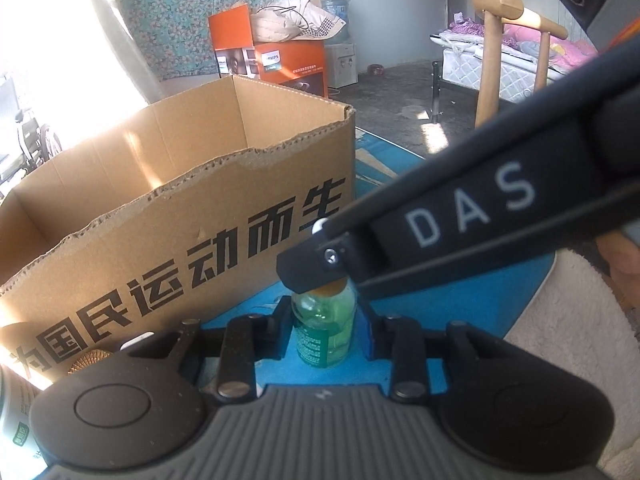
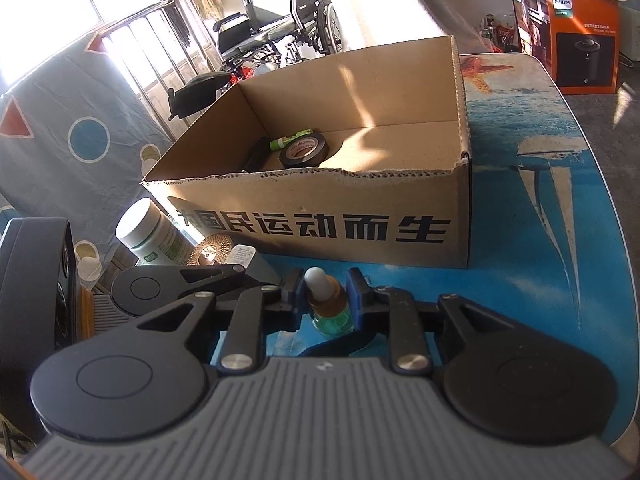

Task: Organize rigid objects
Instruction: 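Carry the green dropper bottle into the box, lower it and open the right gripper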

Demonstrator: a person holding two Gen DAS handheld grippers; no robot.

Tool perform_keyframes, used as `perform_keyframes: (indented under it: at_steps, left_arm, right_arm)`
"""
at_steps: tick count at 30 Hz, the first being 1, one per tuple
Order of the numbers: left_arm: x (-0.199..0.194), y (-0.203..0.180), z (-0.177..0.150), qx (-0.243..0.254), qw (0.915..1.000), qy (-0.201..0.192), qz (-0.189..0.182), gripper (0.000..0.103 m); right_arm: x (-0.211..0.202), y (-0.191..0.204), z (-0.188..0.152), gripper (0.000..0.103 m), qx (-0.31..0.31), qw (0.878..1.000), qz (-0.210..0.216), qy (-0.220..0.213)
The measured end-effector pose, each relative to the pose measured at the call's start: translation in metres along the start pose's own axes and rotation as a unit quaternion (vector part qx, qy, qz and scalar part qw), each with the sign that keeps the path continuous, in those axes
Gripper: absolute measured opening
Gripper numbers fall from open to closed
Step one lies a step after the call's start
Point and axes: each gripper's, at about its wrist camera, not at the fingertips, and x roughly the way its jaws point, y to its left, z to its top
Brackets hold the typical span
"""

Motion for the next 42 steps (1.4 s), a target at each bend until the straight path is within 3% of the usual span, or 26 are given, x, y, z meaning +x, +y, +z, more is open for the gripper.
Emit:
perform_keyframes:
  at_steps: [10,15,19,23,27,35,42]
  left_arm:
    - [-0.057,0.008,0.03,-0.01,0.9984,-0.052,0.022,0.033]
    - [-0.093,0.027,0.064,-0.021,0.994,-0.098,0.044,0.033]
    - [-0.095,0.049,0.087,-0.025,0.9912,-0.11,0.069,0.033]
    - [-0.069,0.074,0.107,-0.048,0.9922,-0.081,0.082,0.034]
    - [-0.031,0.106,0.118,-0.102,0.9921,-0.032,0.066,0.034]
    - [0.048,0.17,0.129,-0.193,0.9784,0.05,0.057,0.034]
    - [0.088,0.202,0.135,-0.234,0.9675,0.075,0.061,0.034]
  right_arm:
    - [-0.046,0.036,0.024,0.02,-0.062,0.997,0.007,-0.053]
    - [-0.078,0.06,0.064,0.02,-0.112,0.988,0.029,-0.102]
    - [-0.076,0.068,0.106,0.02,-0.133,0.984,0.051,-0.11]
    - [-0.045,0.062,0.152,0.02,-0.13,0.986,0.071,-0.075]
    - [0.008,0.043,0.191,0.019,-0.095,0.991,0.088,-0.014]
    - [0.105,0.016,0.223,0.019,-0.081,0.993,0.065,0.056]
    - [0.166,0.002,0.238,0.018,-0.092,0.992,0.042,0.079]
